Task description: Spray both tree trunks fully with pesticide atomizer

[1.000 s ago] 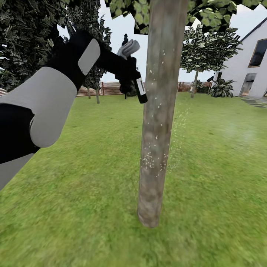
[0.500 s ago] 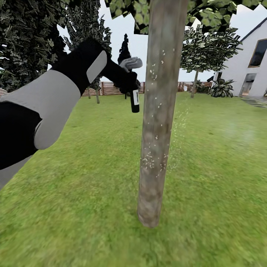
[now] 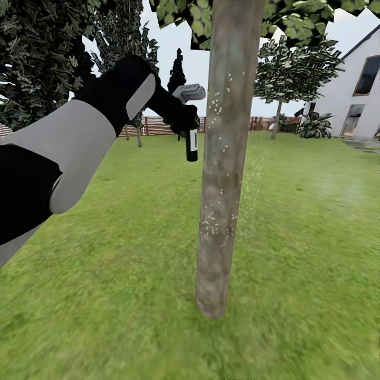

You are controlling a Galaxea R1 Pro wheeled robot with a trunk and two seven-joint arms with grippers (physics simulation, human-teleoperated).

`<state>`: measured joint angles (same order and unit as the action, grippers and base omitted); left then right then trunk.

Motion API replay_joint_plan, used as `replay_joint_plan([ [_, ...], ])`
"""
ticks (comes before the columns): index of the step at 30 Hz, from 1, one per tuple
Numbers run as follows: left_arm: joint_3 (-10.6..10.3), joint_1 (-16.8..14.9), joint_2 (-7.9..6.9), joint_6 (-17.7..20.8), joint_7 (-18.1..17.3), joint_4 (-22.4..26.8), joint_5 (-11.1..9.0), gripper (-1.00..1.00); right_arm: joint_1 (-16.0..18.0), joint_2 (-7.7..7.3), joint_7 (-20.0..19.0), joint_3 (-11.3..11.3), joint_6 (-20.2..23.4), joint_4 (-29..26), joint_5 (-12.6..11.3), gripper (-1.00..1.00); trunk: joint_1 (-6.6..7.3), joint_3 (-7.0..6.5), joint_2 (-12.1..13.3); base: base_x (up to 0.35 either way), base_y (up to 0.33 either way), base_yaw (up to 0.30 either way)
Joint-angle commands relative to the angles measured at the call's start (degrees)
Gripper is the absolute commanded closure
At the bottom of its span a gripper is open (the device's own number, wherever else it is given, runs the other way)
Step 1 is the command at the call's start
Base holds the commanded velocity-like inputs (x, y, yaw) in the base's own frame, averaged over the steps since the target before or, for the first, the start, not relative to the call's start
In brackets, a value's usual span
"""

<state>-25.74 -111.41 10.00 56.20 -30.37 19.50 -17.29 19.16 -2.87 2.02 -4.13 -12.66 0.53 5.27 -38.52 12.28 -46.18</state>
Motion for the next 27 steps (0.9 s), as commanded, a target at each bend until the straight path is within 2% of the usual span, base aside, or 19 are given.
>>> replay_joint_plan([
  [1,-0.02,0.03,0.0,-0.04,-0.03,0.01,0.07,1.0,0.0,0.0,0.0,0.0,0.0,0.0,0.0,-1.0,0.0,0.0,0.0,-0.127,0.0,0.0],
  [10,-0.02,0.18,0.0,-0.12,-0.02,0.01,0.07,1.0,0.0,0.03,0.0,0.0,0.0,0.0,0.0,-1.0,0.0,0.0,0.0,-0.137,0.0,0.0],
  [13,-0.02,1.2,0.0,-3.86,0.19,-3.07,0.01,1.0,0.0,0.03,0.0,0.0,0.0,0.0,0.0,-1.0,0.0,0.0,0.0,-0.008,0.0,0.0],
  [17,0.06,3.77,0.0,-11.72,0.42,-12.42,0.05,1.0,0.0,0.0,0.0,0.0,0.0,0.0,0.0,-1.0,0.0,0.0,0.0,-0.001,0.0,0.0],
  [19,0.09,4.08,0.0,-14.78,0.47,-15.52,0.06,1.0,0.0,-0.01,0.0,0.0,0.0,0.0,0.0,-1.0,0.0,0.0,0.0,0.0,0.0,0.0],
  [21,0.11,4.51,0.0,-15.94,0.48,-16.95,0.06,1.0,0.0,0.03,0.0,0.0,0.0,0.0,0.02,-1.0,0.0,0.0,0.0,0.0,0.0,0.0],
  [24,0.07,7.56,0.0,-16.77,0.42,-17.26,0.07,1.0,0.0,0.05,0.0,0.0,0.0,0.0,0.0,-1.0,0.0,0.0,0.0,0.0,0.0,0.0],
  [27,0.04,11.36,0.0,-21.27,0.39,-17.3,0.07,1.0,0.0,0.05,0.0,0.0,0.0,0.0,0.02,-1.0,0.0,0.0,0.0,0.0,0.0,0.0],
])
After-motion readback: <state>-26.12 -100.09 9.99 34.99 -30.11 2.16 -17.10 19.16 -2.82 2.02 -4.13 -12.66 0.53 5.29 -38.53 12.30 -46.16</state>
